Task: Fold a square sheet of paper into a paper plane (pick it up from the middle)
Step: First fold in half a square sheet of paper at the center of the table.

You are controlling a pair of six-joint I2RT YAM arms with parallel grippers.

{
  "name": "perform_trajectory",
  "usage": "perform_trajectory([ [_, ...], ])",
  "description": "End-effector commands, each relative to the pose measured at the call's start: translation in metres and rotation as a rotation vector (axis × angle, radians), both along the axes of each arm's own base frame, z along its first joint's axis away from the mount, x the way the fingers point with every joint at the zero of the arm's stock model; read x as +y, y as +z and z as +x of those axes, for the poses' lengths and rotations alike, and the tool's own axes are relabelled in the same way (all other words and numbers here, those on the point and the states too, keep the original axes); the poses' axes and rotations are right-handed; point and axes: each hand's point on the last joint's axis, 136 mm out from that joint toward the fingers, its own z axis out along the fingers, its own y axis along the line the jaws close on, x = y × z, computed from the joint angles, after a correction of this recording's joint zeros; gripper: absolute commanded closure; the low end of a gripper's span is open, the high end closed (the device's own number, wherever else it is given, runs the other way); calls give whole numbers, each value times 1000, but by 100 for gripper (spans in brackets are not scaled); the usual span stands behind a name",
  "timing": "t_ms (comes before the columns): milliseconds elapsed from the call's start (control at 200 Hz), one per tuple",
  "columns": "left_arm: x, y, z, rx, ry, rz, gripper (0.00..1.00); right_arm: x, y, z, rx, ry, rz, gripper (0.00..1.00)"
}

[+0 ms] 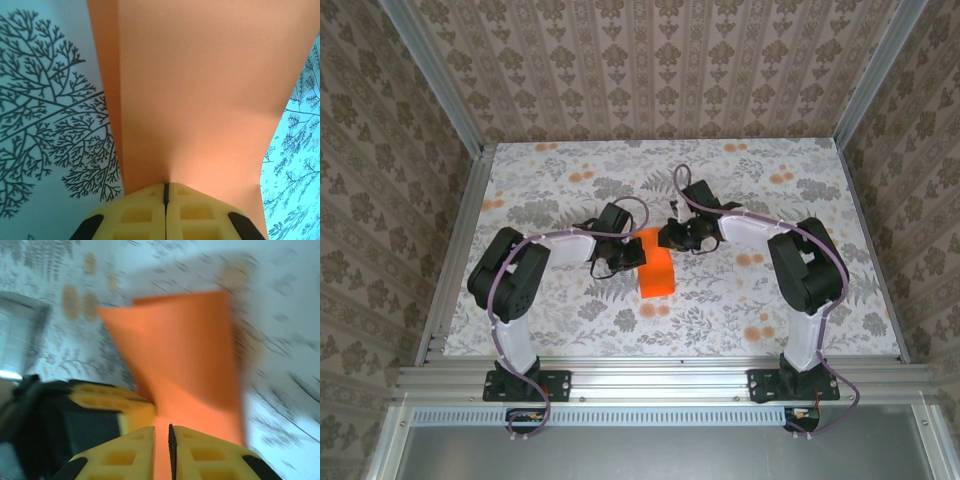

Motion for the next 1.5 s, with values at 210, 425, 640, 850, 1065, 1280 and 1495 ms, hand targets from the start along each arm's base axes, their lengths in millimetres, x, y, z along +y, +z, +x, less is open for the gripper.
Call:
perform_trajectory([
  [210, 42, -61, -40, 171, -10, 230, 94, 2, -50, 15, 92, -39, -46, 83],
  [425, 51, -66, -47, 187, -33, 270, 94, -40, -62, 28, 89, -164, -78, 83],
  [640, 54, -69, -52, 207, -44, 286, 95, -47, -34, 49, 75, -301, 7, 79],
  [850, 47, -68, -49, 201, -58, 274, 95, -31, -5, 62, -11, -271, 44, 79],
  [1065, 44, -67, -48, 201, -63, 273, 95, -3, -10, 53, 6, -177, 91, 79],
  [1280, 44, -68, -48, 203, -63, 276, 95, -13, -35, 62, 36, -219, 5, 80],
  [1495, 46, -69, -50, 208, -71, 284, 95, -34, -55, 74, 58, -283, -60, 80],
])
